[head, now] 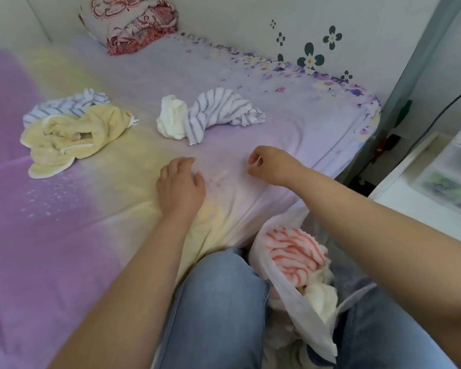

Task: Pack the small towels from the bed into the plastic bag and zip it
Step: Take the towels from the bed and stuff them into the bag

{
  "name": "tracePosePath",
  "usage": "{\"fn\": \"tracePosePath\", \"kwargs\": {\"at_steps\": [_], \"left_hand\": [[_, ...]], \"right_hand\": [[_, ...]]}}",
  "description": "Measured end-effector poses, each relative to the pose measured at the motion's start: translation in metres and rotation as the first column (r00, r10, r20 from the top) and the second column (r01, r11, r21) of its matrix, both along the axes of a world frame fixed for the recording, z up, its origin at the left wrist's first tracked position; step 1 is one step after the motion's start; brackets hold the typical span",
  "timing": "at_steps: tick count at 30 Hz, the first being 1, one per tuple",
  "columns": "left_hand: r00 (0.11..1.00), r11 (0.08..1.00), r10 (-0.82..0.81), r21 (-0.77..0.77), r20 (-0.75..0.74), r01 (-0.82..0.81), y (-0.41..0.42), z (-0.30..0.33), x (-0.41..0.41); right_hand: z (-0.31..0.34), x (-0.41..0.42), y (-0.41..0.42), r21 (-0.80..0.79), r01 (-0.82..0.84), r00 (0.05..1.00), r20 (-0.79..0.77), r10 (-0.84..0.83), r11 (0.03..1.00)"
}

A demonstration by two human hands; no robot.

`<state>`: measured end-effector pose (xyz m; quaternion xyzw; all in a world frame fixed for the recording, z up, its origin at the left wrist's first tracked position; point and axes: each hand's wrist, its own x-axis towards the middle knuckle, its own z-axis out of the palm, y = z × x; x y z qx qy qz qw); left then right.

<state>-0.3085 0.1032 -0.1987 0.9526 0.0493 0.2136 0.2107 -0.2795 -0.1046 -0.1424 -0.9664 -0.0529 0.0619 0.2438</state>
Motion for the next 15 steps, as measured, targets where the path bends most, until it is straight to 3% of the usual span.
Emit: {"fn": "tracePosePath", "kwargs": {"at_steps": [3, 7, 11, 12, 15], "left_hand": [[0.998, 0.999, 0.022, 0.036, 0.05, -0.023, 0.009, -0.024, 0.009], [0.993, 0.999, 0.031, 0.017, 0.115, -0.033, 0.01, -0.039, 0.012], [0.989, 1.0, 0.028, -0.011, 0.143, -0.026, 0.011, -0.046, 0.018], [0.988, 1.0, 0.028, -0.012, 0.149, -0.026, 0.011, -0.047, 0.018], [0.988, 1.0, 0.014, -0.008, 0.156, -0.013, 0.012, -0.048, 0.019]], "right_hand": [[-0.014, 0.049, 0.031, 0.046, -0.038, 0.991, 0.127, 0.032, 0.998], [-0.004, 0.115, 0.057, 0.197, 0.043, 0.963, 0.253, -0.094, 0.979], [0.001, 0.168, 0.068, 0.492, 0.183, 0.975, 0.022, -0.222, 0.851], [-0.002, 0.173, 0.07, 0.48, 0.174, 0.983, -0.039, -0.178, 0.86], [-0.017, 0.18, 0.071, 0.164, 0.024, 0.997, -0.072, -0.012, 0.986]]}}
